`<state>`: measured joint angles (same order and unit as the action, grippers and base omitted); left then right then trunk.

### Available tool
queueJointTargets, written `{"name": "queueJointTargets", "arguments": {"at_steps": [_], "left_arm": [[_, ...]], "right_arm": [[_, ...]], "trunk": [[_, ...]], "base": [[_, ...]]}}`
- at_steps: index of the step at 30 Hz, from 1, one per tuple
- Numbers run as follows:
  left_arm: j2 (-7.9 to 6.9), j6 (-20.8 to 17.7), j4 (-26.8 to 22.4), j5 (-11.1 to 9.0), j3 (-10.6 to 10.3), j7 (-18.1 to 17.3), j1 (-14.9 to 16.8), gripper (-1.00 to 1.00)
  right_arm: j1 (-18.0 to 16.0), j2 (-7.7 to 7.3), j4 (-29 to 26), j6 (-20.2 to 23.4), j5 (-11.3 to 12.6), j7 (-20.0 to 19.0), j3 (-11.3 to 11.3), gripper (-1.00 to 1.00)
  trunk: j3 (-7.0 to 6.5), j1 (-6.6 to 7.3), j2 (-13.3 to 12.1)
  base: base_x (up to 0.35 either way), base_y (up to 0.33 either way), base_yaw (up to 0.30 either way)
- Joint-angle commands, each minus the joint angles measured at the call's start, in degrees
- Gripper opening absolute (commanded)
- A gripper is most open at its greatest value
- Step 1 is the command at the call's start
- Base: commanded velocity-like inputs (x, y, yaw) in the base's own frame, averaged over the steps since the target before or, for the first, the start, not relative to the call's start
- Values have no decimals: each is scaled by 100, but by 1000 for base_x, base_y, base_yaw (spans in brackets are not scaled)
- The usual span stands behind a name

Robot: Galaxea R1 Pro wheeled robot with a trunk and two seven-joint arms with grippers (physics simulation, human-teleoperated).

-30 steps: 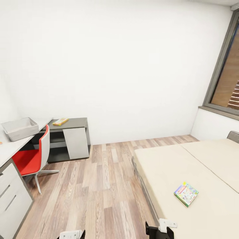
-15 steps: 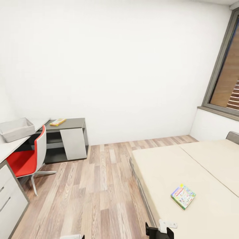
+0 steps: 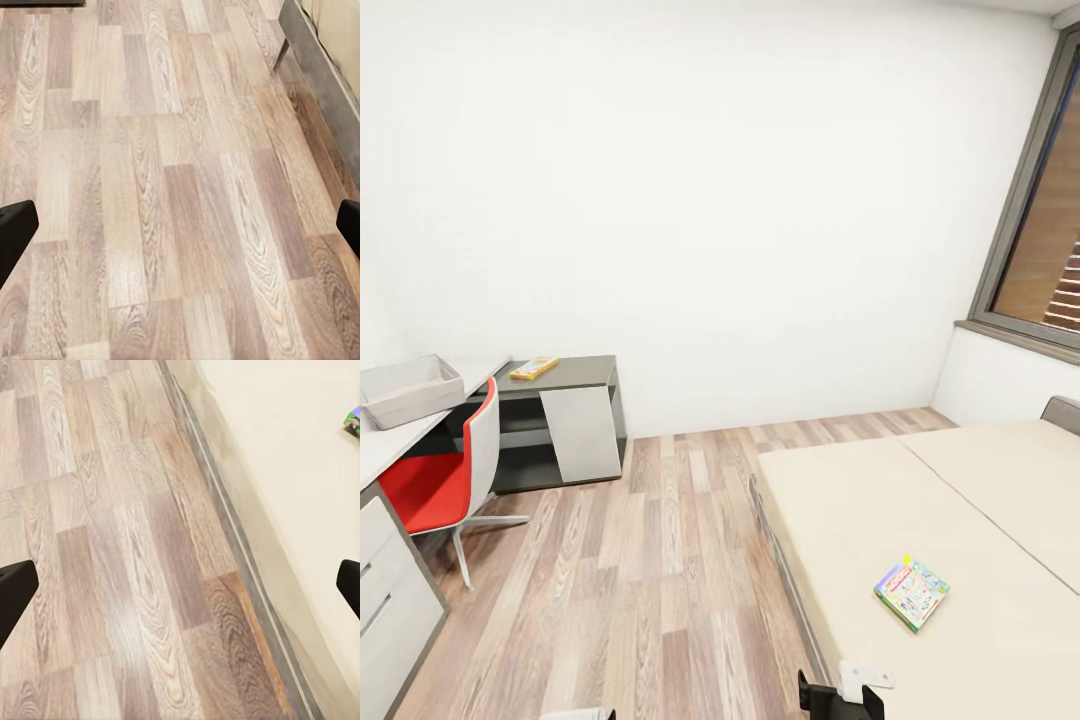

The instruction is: Put all the toys in the child's room - the three board games (two on the bed and one on the table), the two jigsaw puzzles on the table, and the tennis ball on the table - inside the toy box on the table in the child's room.

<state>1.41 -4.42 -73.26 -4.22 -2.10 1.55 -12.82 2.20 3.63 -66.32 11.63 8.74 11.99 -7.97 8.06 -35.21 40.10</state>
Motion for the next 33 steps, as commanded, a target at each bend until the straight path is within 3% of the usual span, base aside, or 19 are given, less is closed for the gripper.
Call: {"name": "queueJointTargets", "arguments": {"at_steps": [1, 21, 33], "left_arm": [[-1, -33, -13, -44, -5, 17, -1, 100], [-1, -34, -12, -52, -8, 12, -1, 100], [-1, -38, -12, -47, -6, 12, -1, 100]], "right_arm": [[0, -2, -13, 24, 49, 40, -12, 100], [0, -2, -17, -13, 58, 35, -27, 100], [0, -2, -17, -20, 58, 34, -38, 100]], "trunk": [[7, -2, 7], [7, -2, 7], [7, -2, 7]], "base": [[1, -18, 0], [0, -40, 128], [-12, -84, 229]]}}
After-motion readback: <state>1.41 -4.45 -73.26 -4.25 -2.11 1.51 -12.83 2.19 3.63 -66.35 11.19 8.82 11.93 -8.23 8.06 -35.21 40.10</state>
